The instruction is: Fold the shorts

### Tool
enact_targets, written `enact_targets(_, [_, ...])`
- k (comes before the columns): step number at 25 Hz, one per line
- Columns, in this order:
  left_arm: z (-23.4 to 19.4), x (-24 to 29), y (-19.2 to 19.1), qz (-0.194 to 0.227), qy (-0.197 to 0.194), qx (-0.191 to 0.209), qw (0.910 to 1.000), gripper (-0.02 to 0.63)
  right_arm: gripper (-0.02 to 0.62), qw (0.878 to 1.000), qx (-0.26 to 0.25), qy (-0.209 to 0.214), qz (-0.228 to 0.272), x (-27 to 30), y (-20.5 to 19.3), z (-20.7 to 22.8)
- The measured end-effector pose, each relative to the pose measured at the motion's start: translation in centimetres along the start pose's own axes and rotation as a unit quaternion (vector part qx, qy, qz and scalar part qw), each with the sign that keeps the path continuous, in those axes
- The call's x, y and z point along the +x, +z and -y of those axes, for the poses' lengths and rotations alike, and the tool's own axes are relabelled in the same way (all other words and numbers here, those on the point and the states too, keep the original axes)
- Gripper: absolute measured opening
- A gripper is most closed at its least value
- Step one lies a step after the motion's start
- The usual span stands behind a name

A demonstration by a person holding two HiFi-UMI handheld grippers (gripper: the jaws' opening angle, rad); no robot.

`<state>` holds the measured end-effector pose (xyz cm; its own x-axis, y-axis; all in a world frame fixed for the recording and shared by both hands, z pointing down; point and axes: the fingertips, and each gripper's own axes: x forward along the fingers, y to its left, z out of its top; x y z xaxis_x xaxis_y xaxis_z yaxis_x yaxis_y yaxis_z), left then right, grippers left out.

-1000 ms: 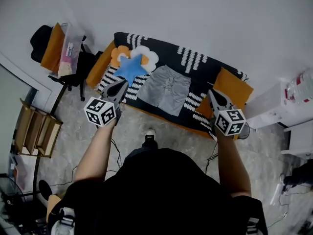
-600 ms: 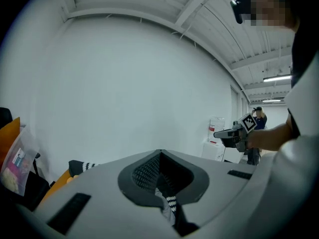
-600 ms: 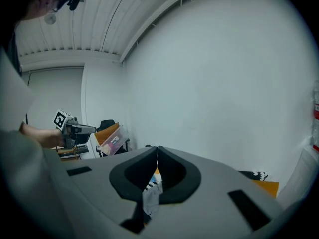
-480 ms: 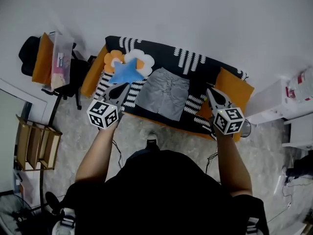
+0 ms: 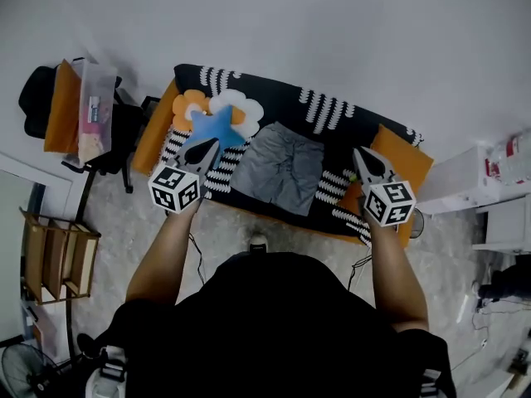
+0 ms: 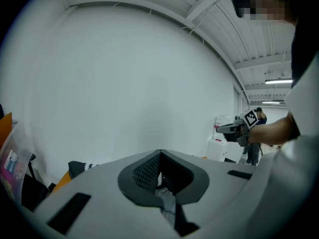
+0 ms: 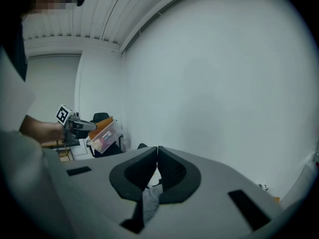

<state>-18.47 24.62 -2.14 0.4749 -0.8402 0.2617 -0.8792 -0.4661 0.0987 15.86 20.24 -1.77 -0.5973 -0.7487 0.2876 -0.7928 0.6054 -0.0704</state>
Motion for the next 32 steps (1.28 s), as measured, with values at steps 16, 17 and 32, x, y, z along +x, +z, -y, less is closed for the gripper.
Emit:
enact_targets(16, [-5.6, 4.8, 1.2, 0.006, -0.043, -0.034, 0.9985, 0.015, 0.01, 1.0, 0.011, -0.019, -0.012, 6.1, 0.1, 0.8])
enact_targets(17, [-5.5, 5.0, 1.2, 0.007, -0.041, -0.036, 0.9985, 0.015, 0.009, 1.0, 0.011, -0.018, -0.011, 6.2, 0.1, 1.2])
enact_targets(32, [-1.4, 10.4, 3.5, 0.011, 0.045, -0.054, 0.9974, 0.015, 0.008, 0.997, 0.005, 0.078, -0.012, 10.7, 0.8, 10.1])
